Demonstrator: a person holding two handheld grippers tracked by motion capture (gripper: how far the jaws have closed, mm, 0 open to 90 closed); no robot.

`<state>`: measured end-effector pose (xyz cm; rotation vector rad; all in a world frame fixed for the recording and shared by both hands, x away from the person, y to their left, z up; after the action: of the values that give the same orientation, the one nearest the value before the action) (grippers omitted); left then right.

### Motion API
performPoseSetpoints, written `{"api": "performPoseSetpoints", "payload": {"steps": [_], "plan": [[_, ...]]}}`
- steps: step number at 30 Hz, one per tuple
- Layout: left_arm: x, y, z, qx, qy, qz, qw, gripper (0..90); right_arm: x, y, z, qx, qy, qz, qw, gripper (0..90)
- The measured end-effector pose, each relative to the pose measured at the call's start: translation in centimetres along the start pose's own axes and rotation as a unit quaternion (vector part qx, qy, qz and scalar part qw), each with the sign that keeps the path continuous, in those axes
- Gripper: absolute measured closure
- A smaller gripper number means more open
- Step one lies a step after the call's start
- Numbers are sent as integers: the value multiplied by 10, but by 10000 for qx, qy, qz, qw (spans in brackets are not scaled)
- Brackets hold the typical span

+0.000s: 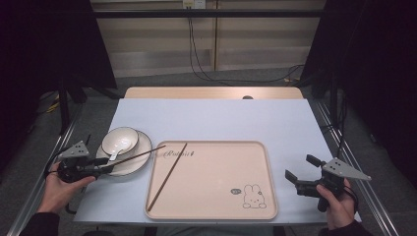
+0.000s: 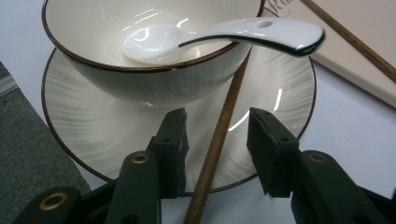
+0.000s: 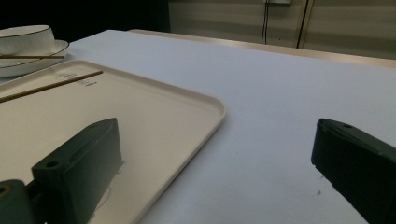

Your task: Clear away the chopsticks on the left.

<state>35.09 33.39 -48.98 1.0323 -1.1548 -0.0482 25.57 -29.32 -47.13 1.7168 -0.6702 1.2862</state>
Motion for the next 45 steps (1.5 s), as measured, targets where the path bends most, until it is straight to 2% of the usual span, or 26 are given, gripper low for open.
{"api": "performPoseSetpoints", "payload": {"steps": [5, 8, 9, 12, 15, 20, 21, 26, 27, 30, 36, 44, 45], "plan": [[1, -5, 2, -47, -261, -175, 9995, 685, 0, 0, 0, 3, -3, -3, 10000, 15], [0, -6, 4, -112, -291, -187, 9993, 729, 0, 0, 0, 7, -3, -5, 10000, 15], [0, -6, 5, -141, -322, -179, 9992, 776, 0, 0, 0, 3, -6, -3, 10000, 15], [0, -5, 6, -154, -356, -208, 9990, 816, 0, 0, 0, 1, -5, -1, 10000, 15], [0, -5, 10, -258, -403, -175, 9987, 843, 0, 0, 0, -3, -2, 0, 10000, 15], [0, -3, 13, -327, -322, -152, 9988, 846, 0, 0, 0, -4, -2, 0, 10000, 15], [1, -3, 16, -416, -195, -92, 9989, 847, 0, 0, 0, -6, -2, 2, 10000, 15], [6, -1, 20, -481, -155, -54, 9987, 847, 0, 0, 0, -5, -2, 2, 10000, 15], [8, 0, 23, -515, -74, 13, 9986, 847, 0, 0, 0, -4, -3, 1, 10000, 15], [10, 1, 25, -559, -30, 52, 9984, 847, 0, 0, 0, 0, -6, 6, 10000, 15], [16, 5, 34, -629, 270, 281, 9973, 846, 0, 0, 0, 0, -5, 7, 10000, 15], [21, 5, 53, -819, 349, 290, 9956, 847, 0, 0, 0, 5, -10, 6, 10000, 15], [21, 5, 55, -838, 295, 272, 9957, 847, 0, 0, 0, -6, -13, 12, 10000, 15]]}}
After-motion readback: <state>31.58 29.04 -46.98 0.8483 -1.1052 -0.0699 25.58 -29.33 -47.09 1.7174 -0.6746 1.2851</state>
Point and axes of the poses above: each handheld gripper's, and its own axes: y roughly backward along the jaws, x roughly out of its top, z roughly to its right, the point moved 6 cm from there along -y, roughly forward along the jaws, and after that the axes turned 2 degrees about x, right-handed, at the moved point
